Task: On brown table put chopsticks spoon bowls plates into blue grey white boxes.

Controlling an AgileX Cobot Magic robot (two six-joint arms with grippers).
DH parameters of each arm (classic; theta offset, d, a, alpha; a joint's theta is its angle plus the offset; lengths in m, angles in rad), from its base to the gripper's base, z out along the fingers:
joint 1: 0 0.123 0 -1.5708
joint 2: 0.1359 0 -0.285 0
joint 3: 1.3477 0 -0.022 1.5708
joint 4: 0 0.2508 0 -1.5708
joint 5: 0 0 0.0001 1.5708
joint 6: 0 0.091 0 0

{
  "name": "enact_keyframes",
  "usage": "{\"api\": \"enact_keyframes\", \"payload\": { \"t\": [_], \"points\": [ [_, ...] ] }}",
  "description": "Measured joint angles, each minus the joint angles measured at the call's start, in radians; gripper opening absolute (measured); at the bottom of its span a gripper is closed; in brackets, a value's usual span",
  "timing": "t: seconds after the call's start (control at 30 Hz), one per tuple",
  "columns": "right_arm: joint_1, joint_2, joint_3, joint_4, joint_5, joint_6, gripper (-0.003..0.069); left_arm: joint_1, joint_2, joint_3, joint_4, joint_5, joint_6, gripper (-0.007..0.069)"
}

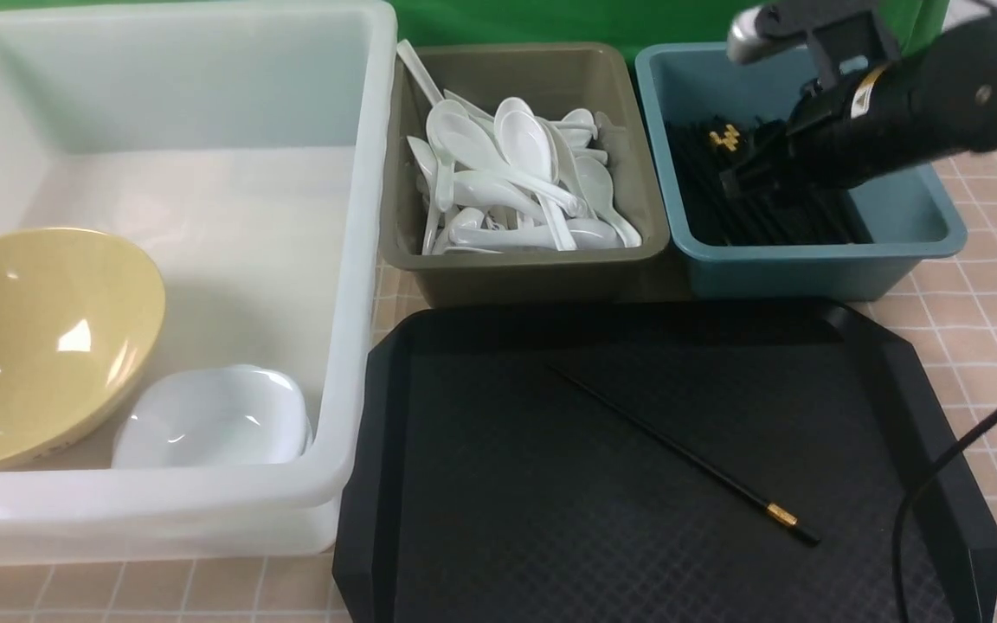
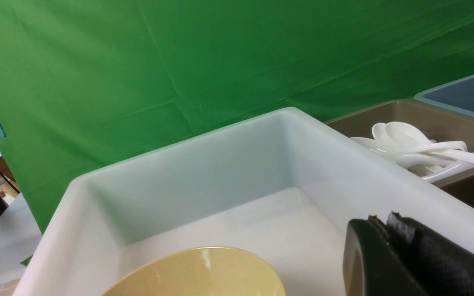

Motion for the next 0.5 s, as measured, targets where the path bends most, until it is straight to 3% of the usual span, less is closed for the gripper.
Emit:
{"api": "enact_keyframes", "payload": {
  "t": [0.17,0.37,0.5],
  "points": [
    [0.113,-0.044,0.035,0.002,0.303,-0.035,0.0397,0.000,0.000,0.000,0.000,0.000,0.000,0.0004],
    [0.193,-0.001,0.198,0.004,0.288,-0.053,0.0397,0.000,0.000,0.000,0.000,0.000,0.000,0.0004],
    [0.196,0.048,0.236,0.003,0.252,-0.056,0.0397,0.000,0.000,0.000,0.000,0.000,0.000,0.0004]
  ]
}}
